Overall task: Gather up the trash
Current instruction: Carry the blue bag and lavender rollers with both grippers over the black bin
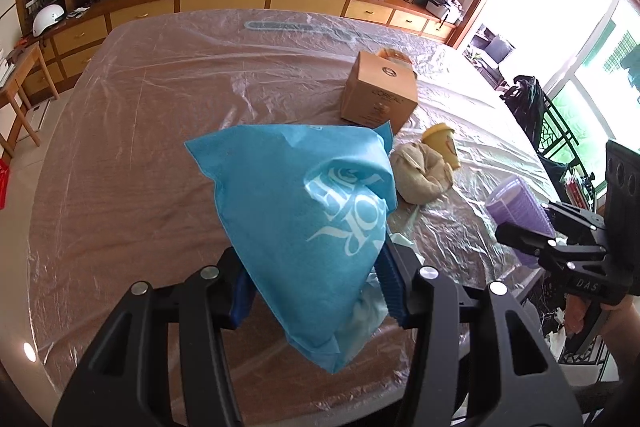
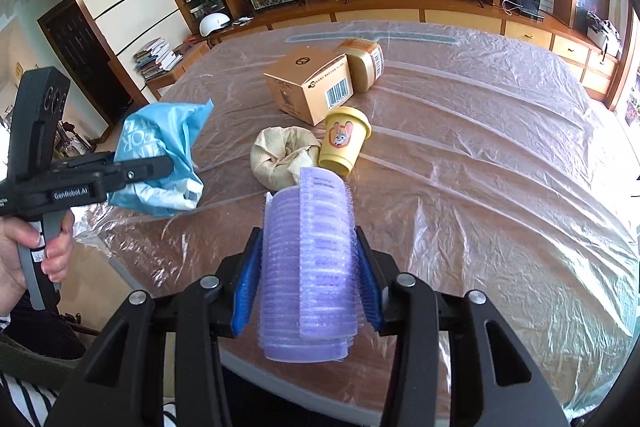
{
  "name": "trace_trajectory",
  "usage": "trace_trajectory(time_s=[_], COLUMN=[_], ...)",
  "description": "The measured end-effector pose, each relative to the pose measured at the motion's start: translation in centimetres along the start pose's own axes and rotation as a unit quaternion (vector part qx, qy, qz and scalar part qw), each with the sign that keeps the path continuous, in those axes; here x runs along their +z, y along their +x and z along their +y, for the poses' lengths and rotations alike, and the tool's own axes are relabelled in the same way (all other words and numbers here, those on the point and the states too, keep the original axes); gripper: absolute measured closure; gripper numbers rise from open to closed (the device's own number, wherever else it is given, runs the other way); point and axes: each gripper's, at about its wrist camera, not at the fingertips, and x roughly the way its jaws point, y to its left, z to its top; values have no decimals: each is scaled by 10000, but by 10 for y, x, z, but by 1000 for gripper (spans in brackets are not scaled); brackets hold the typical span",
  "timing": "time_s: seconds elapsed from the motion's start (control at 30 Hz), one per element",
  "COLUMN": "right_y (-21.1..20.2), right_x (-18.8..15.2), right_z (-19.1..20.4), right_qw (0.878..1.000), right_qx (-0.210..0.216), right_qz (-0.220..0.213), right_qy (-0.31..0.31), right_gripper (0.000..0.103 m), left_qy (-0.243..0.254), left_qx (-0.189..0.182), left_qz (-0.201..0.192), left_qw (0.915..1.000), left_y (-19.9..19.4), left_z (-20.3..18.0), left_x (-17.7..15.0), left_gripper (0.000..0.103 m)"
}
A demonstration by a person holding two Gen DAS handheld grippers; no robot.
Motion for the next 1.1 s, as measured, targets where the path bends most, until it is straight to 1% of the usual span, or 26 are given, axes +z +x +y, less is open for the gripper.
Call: trace_trajectory(time_s=[0.13,0.37,0.47,0.5,0.57,0.63,0.8,1.1], right_y=[-11,-27,-33,-34,-37,-39,-43,-51], right_x=[-6,-17,-23,-23,-28,-33,-46,-66], right_z=[5,13,14,15,17,20,27,27], right_qw=[10000,9997,9994,9992,9987,9980,9974,9974], right_qx=[51,230,335,371,490,603,634,553], right_qz=[8,45,73,88,130,182,296,436], right_qy=[-49,-115,-107,-104,-91,-99,-157,-179], right_gripper=[60,60,60,60,60,60,60,60], left_qy=[100,248,346,395,533,674,847,1240], left_qx=[42,-54,-163,-231,-496,-577,-777,-828], left_qz=[-18,-44,-45,-50,-158,-139,-71,158], left_qw=[9999,9997,9993,9989,9972,9960,9933,9887], left_y=[-6,-17,-23,-25,-31,-34,-39,-42], left_z=[-7,-20,-28,-30,-32,-36,-43,-60], left_x=[-8,-17,-22,-24,-30,-35,-43,-62], left_gripper=[51,51,51,51,51,51,51,51])
